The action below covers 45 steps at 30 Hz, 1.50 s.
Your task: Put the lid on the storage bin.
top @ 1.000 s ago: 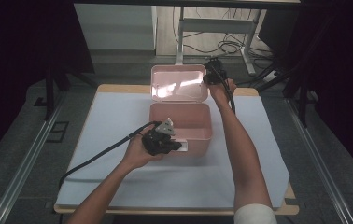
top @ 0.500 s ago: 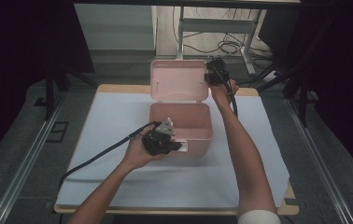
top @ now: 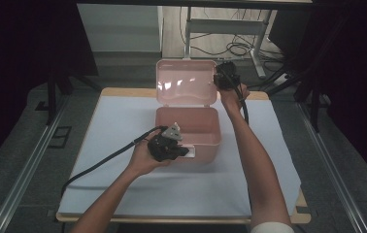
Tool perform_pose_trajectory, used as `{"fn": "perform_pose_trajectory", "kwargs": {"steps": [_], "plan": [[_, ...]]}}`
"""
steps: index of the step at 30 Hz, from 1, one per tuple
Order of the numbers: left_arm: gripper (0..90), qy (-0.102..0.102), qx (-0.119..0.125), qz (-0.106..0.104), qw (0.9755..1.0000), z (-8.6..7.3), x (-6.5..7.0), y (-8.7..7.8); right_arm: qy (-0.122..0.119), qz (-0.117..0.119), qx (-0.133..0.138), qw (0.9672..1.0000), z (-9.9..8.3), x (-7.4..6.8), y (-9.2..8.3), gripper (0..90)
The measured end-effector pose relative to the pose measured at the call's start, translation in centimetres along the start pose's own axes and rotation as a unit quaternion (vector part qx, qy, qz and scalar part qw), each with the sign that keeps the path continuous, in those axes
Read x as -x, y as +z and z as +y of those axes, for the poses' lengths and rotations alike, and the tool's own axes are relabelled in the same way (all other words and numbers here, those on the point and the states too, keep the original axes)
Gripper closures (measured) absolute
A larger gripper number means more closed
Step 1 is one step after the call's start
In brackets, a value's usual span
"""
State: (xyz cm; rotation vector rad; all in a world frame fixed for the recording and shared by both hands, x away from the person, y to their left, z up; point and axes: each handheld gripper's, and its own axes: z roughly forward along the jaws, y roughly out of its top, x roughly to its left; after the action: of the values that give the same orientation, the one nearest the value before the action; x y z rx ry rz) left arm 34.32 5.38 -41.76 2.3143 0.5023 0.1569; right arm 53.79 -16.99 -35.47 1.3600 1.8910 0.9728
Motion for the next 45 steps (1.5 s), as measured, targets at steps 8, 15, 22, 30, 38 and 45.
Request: {"fn": "perform_pose_trajectory", "kwargs": {"steps": [8, 15, 22, 30, 38, 45], "plan": [[90.0, -0.002, -0.001, 0.000, 1.0000, 0.1, -0.1, 0.0, 0.002, 0.001, 0.014, 0.9999, -0.2, -0.1, -0.7, 86.2], [90.0, -0.002, -0.001, 0.001, 1.0000, 0.1, 0.0, 0.0, 0.000, -0.001, 0.029, 0.9996, -0.4, -0.3, -1.6, 86.4], [90.0, -0.008, 0.002, 0.002, 1.0000, 0.2, 0.0, 0.1, -0.006, -0.003, 0.043, 0.9991, -0.8, -0.4, -2.4, 86.4], [90.0, -0.008, 0.002, 0.001, 1.0000, 0.2, 0.0, 0.1, -0.006, -0.003, 0.057, 0.9984, -1.1, -0.5, -3.0, 86.6], [90.0, -0.002, -0.003, 0.002, 1.0000, 0.2, -0.1, 0.0, -0.008, -0.002, 0.069, 0.9976, -1.5, -0.6, -3.7, 86.7], [90.0, -0.002, -0.003, 0.002, 1.0000, 0.2, 0.0, 0.0, -0.009, -0.002, 0.079, 0.9968, -1.8, -0.8, -4.4, 86.9]]}}
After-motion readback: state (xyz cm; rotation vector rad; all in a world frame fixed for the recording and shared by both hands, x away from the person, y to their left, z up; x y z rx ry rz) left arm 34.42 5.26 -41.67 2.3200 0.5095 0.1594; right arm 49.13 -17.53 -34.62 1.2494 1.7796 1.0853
